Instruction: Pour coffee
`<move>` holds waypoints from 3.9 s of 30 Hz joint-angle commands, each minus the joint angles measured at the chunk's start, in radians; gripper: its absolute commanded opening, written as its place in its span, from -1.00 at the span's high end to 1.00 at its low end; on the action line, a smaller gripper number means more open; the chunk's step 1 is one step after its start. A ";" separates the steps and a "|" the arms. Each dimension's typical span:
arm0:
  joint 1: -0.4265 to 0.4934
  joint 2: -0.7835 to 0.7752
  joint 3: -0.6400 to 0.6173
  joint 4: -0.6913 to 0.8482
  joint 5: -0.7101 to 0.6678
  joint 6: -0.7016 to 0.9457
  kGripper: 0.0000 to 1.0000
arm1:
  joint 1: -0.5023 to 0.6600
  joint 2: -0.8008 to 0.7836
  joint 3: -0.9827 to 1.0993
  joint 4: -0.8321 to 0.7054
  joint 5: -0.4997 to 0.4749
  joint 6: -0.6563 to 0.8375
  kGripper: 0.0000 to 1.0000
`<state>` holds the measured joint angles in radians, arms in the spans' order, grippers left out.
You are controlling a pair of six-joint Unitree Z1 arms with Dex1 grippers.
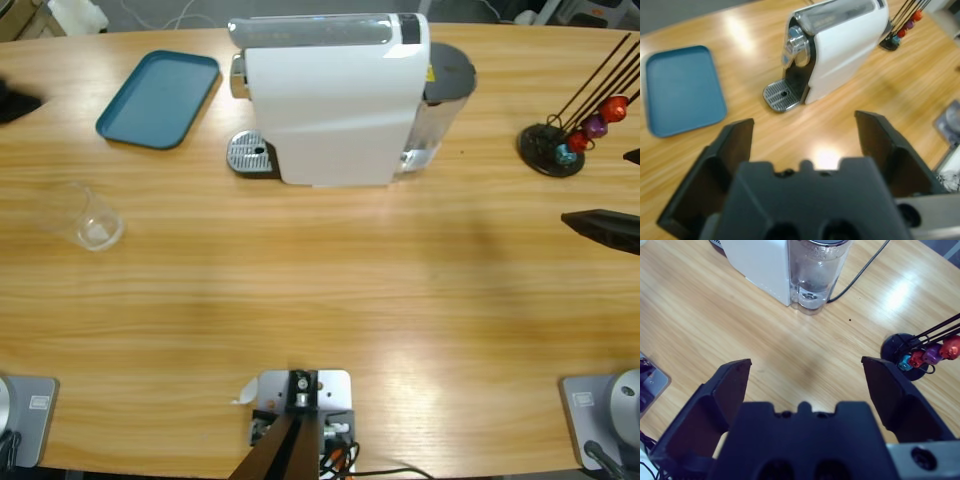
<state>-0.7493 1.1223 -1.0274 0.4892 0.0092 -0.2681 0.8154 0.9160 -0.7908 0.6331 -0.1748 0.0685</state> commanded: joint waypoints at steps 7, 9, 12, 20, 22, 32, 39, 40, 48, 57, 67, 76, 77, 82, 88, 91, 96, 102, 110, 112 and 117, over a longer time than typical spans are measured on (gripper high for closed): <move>0.134 0.594 -0.439 0.011 -0.267 -0.460 -0.64 | 0.010 -0.062 0.024 -0.013 -0.015 0.005 -0.99; 0.134 0.622 -0.448 0.010 -0.285 -0.494 -0.62 | 0.010 -0.060 0.024 -0.013 -0.015 0.005 -0.99; 0.134 0.641 -0.443 0.011 -0.285 -0.502 -0.61 | 0.010 -0.059 0.024 -0.013 -0.015 0.005 -0.99; 0.145 0.674 -0.442 0.007 -0.285 -0.502 -0.31 | 0.010 -0.051 0.022 -0.013 -0.016 0.007 -0.99; 0.145 0.674 -0.445 0.000 -0.285 -0.502 -0.06 | 0.010 -0.050 0.021 -0.013 -0.017 0.007 -0.99; 0.151 0.648 -0.436 0.000 -0.288 -0.508 1.00 | 0.010 -0.046 0.021 -0.013 -0.017 0.008 -0.99; 0.151 0.620 -0.399 -0.001 -0.288 -0.508 1.00 | 0.010 -0.048 0.021 -0.013 -0.017 0.008 -0.98; 0.151 0.617 -0.400 -0.001 -0.288 -0.508 1.00 | 0.010 -0.048 0.021 -0.013 -0.017 0.008 -0.98; 0.138 0.575 -0.435 -0.100 -0.357 -0.540 1.00 | 0.010 -0.048 0.021 -0.013 -0.017 0.008 -0.98; 0.097 0.568 -0.586 -0.115 -0.397 -0.585 1.00 | 0.010 -0.055 0.022 -0.013 -0.017 0.008 -0.98; -0.031 0.425 -0.465 -0.180 -0.240 0.043 -0.97 | -0.007 -0.136 0.081 -0.062 -0.276 0.101 -0.70; -0.180 -0.007 0.079 0.000 0.077 0.333 -0.96 | -0.480 0.161 0.294 -0.498 -0.206 0.175 -0.40; -0.180 -0.056 0.128 0.016 0.089 0.330 -0.96 | -0.485 0.206 0.313 -0.560 -0.184 0.175 -0.28; -0.179 -0.154 0.225 0.055 0.104 0.313 -0.96 | -0.540 0.354 0.352 -0.730 -0.147 0.174 -0.25; -0.179 -0.142 0.225 0.055 0.103 0.282 -0.96 | -0.600 0.440 0.375 -0.856 -0.120 0.150 -0.02; -0.179 -0.140 0.227 0.055 0.103 0.279 -0.96 | -0.626 0.461 0.380 -0.894 -0.101 0.139 -0.01; -0.179 -0.137 0.234 0.055 0.103 0.271 -0.96 | -0.651 0.477 0.387 -0.932 -0.085 0.120 0.26; -0.179 -0.137 0.240 0.055 0.102 0.258 -0.96 | -0.660 0.484 0.390 -0.944 -0.077 0.102 0.66; -0.179 -0.141 0.241 0.055 0.103 0.252 -0.96 | -0.664 0.494 0.393 -0.958 -0.068 0.083 0.90; -0.179 -0.141 0.241 0.055 0.103 0.251 -0.95 | -0.668 0.492 0.394 -0.963 -0.069 0.078 1.00; -0.179 -0.140 0.244 0.055 0.103 0.246 -0.95 | -0.668 0.437 0.374 -0.953 -0.077 0.073 1.00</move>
<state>-0.9216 0.9996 -0.8203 0.5296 0.0995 -0.0103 0.1596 1.3760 -0.4257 -0.3229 -0.2553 0.1570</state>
